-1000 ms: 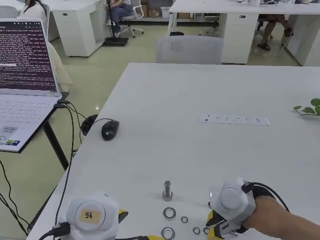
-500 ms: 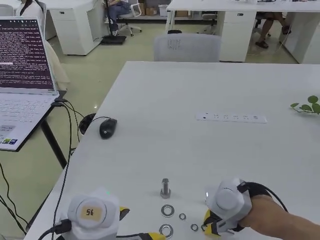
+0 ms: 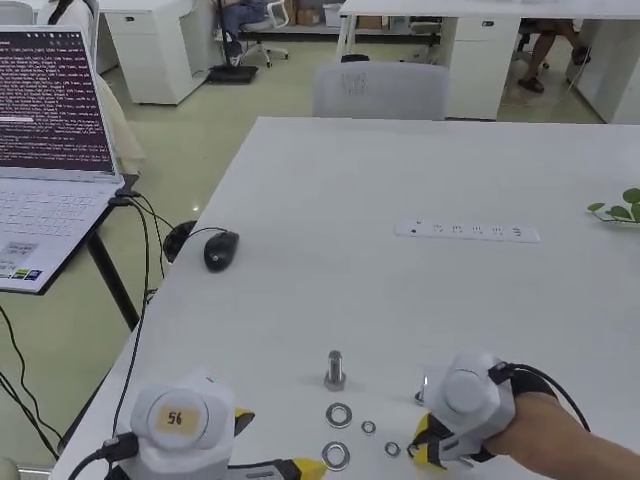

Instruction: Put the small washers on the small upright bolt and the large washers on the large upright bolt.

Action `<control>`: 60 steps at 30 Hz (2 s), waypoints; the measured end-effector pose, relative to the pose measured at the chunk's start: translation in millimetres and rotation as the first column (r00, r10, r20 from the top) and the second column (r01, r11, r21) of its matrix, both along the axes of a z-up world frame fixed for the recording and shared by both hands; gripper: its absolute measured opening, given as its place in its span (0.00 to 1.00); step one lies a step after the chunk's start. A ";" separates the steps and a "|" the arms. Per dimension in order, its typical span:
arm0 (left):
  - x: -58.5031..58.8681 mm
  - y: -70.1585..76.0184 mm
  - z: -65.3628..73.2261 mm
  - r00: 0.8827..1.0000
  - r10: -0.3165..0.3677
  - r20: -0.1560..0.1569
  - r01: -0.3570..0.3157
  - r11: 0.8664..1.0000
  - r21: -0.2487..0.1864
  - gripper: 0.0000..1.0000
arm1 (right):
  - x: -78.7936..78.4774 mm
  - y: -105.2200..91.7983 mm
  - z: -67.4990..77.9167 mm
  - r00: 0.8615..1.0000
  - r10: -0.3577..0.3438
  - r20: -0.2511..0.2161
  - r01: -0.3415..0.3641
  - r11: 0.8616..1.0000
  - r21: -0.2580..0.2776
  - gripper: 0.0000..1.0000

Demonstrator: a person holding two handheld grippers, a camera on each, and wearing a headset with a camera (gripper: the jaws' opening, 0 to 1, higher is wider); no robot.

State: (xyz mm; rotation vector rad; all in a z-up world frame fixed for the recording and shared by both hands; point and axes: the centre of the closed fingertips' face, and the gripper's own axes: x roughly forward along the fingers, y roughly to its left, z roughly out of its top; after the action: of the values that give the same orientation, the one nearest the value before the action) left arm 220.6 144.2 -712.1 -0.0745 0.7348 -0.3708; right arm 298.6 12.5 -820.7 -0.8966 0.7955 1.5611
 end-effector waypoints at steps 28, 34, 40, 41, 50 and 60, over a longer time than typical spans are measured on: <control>3.2 -4.2 -1.0 1.000 -0.012 0.000 0.012 1.000 -0.006 0.65 | 70.5 -12.1 67.2 0.979 -0.179 0.093 0.168 0.979 0.117 0.13; 5.1 -5.1 0.6 1.000 -0.016 0.003 0.016 1.000 -0.005 0.65 | 76.1 -5.2 69.4 0.981 -0.161 0.105 0.149 0.983 0.110 0.13; 4.7 -5.2 1.5 1.000 -0.015 0.003 0.015 1.000 -0.005 0.65 | 76.7 0.0 64.3 0.986 -0.134 0.104 0.125 0.988 0.087 0.13; 4.7 -5.1 1.3 1.000 -0.015 0.002 0.015 1.000 -0.004 0.65 | 76.1 0.6 63.7 0.986 -0.129 0.104 0.121 0.989 0.082 0.13; 6.2 -4.6 1.9 1.000 -0.015 0.004 0.015 1.000 -0.003 0.65 | 76.5 1.5 56.4 0.988 -0.110 0.104 0.105 0.993 0.048 0.13; 5.8 -4.3 -0.2 1.000 -0.015 -0.001 0.015 1.000 -0.005 0.65 | 74.4 4.0 53.2 0.990 -0.084 0.115 0.082 0.996 0.018 0.13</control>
State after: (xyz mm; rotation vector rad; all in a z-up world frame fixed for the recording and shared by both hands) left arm 226.4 140.0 -712.3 -0.0736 0.7360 -0.3869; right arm 373.0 16.5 -767.5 -0.9246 0.7298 1.4267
